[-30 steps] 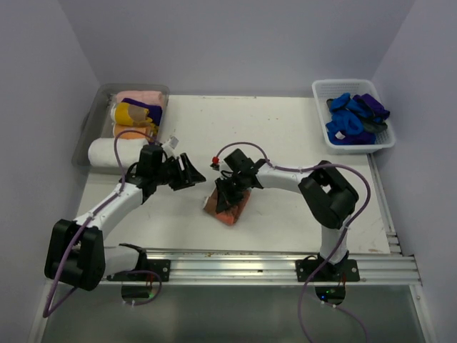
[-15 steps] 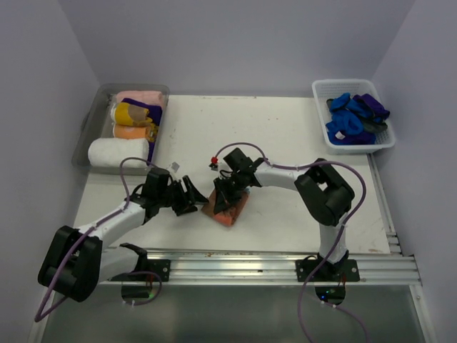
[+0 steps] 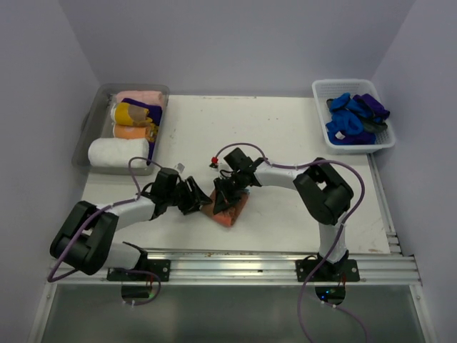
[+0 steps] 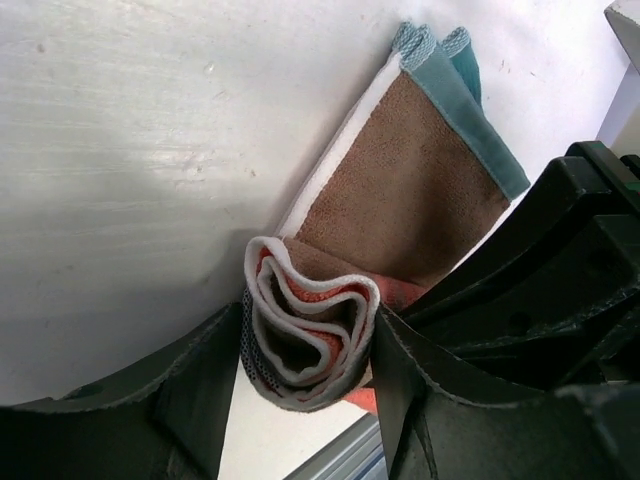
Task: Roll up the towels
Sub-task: Roll the towel
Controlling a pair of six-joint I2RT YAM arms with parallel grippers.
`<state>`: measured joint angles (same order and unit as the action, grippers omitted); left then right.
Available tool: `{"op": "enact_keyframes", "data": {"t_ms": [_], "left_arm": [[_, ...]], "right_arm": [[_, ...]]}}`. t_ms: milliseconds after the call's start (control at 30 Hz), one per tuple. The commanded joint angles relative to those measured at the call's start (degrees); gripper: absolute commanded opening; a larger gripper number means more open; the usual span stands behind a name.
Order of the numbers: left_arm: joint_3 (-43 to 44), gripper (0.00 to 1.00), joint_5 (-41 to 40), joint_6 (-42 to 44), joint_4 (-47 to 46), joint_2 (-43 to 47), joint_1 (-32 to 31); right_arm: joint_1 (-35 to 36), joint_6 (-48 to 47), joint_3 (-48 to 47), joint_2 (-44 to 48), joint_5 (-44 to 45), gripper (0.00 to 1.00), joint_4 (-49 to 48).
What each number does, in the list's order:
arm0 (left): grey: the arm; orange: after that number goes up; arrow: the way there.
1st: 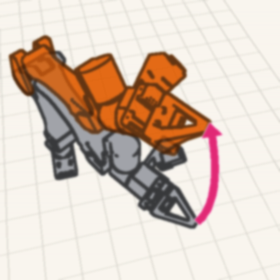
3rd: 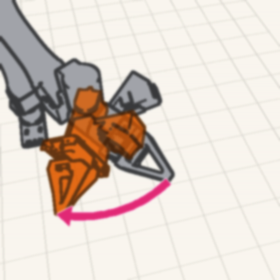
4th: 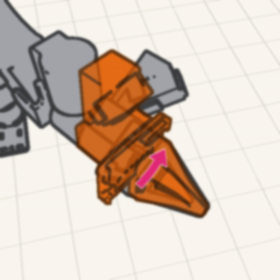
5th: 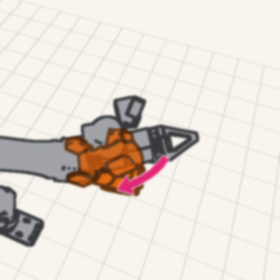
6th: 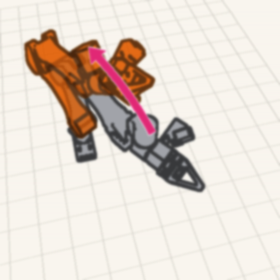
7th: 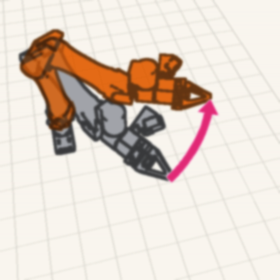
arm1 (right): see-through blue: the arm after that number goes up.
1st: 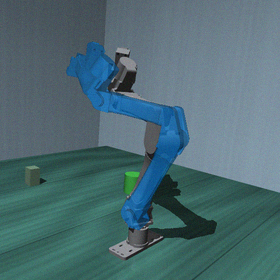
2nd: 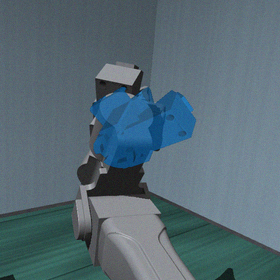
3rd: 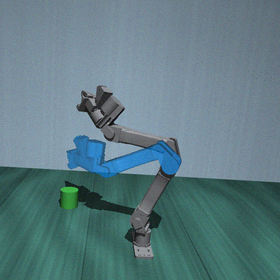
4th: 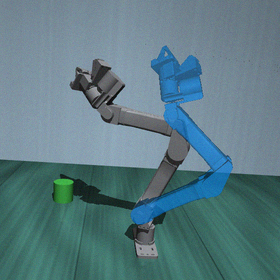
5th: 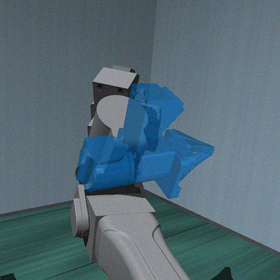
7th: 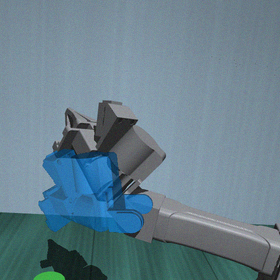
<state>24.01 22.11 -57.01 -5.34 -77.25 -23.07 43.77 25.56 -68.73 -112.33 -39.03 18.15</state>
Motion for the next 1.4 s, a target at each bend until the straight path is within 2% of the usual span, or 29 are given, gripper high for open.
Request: {"op": "enact_keyframes", "data": {"t_ms": [0, 100, 167, 200, 233, 267, 300, 367, 467, 500, 567, 733, 933, 1033, 1167, 1367], "left_arm": [[0.60, 0.56, -1.81, 0.41, -3.27, -2.81, -1.19], [1.91, 0.51, -2.16, 1.28, -0.82, -4.83, -1.45], [3.58, 0.40, -2.42, 2.34, 2.17, -6.50, -1.45], [4.72, 0.28, -2.07, 2.87, 3.83, -7.72, -1.45], [5.43, 0.22, -1.90, 3.40, 4.72, -8.43, -1.45], [6.13, 0.14, -1.81, 4.53, 5.25, -9.14, -1.45], [7.53, 0.00, -1.63, 5.07, 8.65, -10.54, -1.45], [8.68, 0.00, -1.19, 6.56, 10.35, -11.69, -1.45], [10.00, 0.00, -0.05, 8.31, 12.72, -12.48, -1.45], [10.70, 0.00, -0.05, 8.84, 14.29, -12.66, -1.45], [11.58, 0.00, 0.04, 10.07, 15.80, -12.92, -1.45], [13.96, 0.00, 0.65, 11.48, 19.14, -13.10, -1.45], [15.28, 0.00, 0.39, 12.37, 21.25, -13.10, -1.45], [15.54, 0.00, 0.65, 12.19, 21.34, -13.27, -1.45], [15.54, 0.00, 0.74, 12.28, 21.52, -13.36, -1.45], [15.45, 0.00, 0.74, 12.36, 21.43, -13.62, -1.45]], "right_arm": [[-0.44, 1.16, -0.35, -0.87, -2.63, 0.00, -1.71], [-0.44, 1.60, -0.09, -0.96, -2.90, 0.00, -2.16], [-0.44, 1.68, 0.17, -0.78, -2.99, 0.00, -1.98], [-0.44, 1.68, 0.26, -0.26, -2.81, 0.04, -1.81], [-0.44, 1.68, 0.70, 0.35, -2.46, 0.09, -1.63], [-0.44, 1.51, 0.79, 1.14, -1.07, 0.20, -1.37], [-0.53, 1.16, 0.96, 3.33, 0.08, 0.27, -0.49], [-0.44, -0.33, 1.49, 5.88, 5.68, 0.47, 0.82], [0.35, -4.27, 1.23, 11.95, 13.51, 0.57, 5.92], [0.87, -5.34, 1.32, 13.53, 20.15, 0.57, 8.28], [3.24, -8.50, 2.10, 18.27, 26.86, 0.59, 9.44], [15.61, -17.28, 6.40, 25.40, 49.52, 0.60, 7.08], [27.22, -25.11, 11.15, 26.55, 65.09, 0.57, -0.74], [32.06, -29.06, 11.43, 24.80, 69.51, 0.52, -4.08], [34.62, -30.83, 9.58, 20.41, 70.84, 0.43, -4.35], [36.83, -31.98, 8.26, 16.80, 69.79, 0.41, -4.79]]}}
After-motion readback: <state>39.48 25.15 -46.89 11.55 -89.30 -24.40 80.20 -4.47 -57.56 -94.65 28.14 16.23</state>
